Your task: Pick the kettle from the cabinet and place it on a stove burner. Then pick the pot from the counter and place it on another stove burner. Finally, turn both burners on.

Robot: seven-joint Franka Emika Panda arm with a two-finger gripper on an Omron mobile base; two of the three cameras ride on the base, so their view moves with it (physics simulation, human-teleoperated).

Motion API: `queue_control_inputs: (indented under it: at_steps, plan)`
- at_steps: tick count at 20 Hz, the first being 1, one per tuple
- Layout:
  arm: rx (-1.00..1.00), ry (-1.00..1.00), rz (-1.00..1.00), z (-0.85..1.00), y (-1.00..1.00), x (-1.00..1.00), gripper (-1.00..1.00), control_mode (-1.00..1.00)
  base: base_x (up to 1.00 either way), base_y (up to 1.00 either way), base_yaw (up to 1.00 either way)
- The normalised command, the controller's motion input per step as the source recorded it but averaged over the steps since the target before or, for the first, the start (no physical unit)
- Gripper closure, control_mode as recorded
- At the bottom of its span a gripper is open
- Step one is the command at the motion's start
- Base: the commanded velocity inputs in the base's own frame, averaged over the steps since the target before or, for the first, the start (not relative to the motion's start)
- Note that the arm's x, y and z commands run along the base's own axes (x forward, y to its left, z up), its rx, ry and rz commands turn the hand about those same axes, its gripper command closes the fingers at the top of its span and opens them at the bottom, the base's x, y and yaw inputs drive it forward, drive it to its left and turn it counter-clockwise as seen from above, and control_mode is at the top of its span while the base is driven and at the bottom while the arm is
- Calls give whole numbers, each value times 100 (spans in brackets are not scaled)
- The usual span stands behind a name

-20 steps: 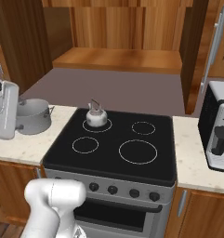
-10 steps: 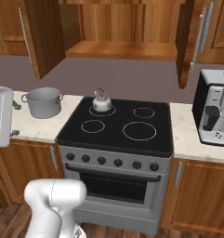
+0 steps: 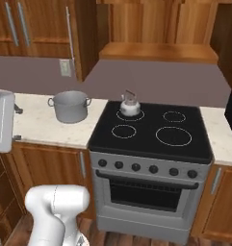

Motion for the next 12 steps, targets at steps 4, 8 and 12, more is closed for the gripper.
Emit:
queue_control_inputs:
  at_steps: [4,8,12]
  plan:
    - [0,0,0,0,0,0,-100,100,3,82,0]
    - [0,0,0,0,0,0,-100,100,35,70,-3]
    - [0,0,0,0,0,0,-100,100,55,70,-7]
